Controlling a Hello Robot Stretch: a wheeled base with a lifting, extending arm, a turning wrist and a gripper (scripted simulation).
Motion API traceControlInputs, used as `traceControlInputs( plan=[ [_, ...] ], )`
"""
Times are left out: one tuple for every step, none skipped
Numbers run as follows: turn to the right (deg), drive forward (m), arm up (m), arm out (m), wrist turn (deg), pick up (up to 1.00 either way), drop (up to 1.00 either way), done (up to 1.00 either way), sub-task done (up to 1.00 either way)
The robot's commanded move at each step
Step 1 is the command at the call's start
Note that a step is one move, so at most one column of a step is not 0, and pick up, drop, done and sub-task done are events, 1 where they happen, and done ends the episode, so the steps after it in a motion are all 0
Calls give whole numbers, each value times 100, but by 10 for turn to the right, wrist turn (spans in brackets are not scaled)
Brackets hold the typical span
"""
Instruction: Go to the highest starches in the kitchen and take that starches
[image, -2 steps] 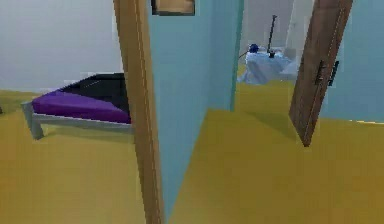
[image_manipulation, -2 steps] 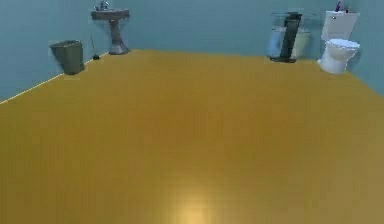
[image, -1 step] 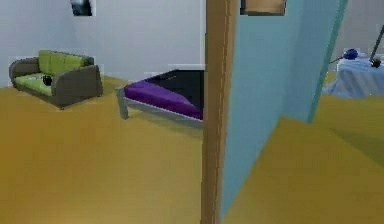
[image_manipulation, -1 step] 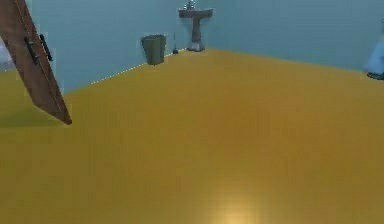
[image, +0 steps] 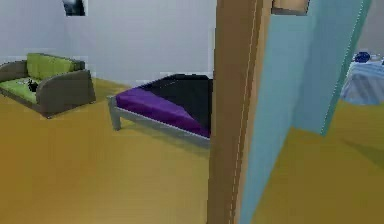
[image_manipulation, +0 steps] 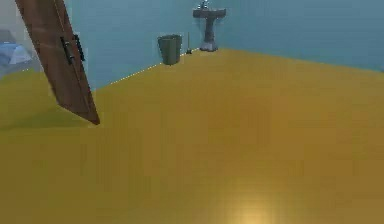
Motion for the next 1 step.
traceControlInputs(
  plan=[
    [-420,0,0,0,0,0,0,0,0]
  ],
)
